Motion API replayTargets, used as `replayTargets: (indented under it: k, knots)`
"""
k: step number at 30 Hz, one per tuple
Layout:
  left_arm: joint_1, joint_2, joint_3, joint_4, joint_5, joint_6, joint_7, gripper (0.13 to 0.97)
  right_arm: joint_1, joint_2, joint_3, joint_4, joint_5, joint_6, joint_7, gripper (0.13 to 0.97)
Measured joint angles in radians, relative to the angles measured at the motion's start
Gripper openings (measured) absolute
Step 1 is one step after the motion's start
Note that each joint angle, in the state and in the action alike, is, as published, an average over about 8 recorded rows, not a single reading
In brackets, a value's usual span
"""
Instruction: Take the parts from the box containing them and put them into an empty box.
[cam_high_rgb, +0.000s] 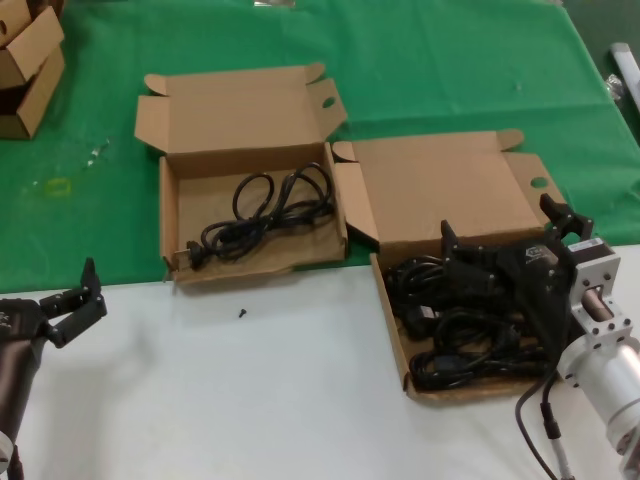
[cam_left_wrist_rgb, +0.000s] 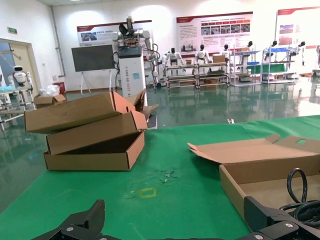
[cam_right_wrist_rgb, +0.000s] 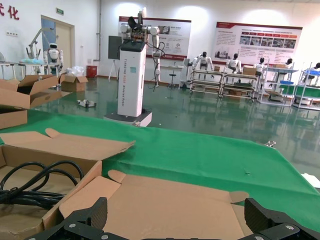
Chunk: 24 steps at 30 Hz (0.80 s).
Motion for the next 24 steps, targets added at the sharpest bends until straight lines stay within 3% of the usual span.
replayTargets:
  k: [24]
  knots:
    - [0.000, 0.000, 0.000, 0.000, 0.000, 0.000, 0.000, 0.966, 0.000, 0.000, 0.000, 0.000, 0.000, 0.000, 0.000, 0.966]
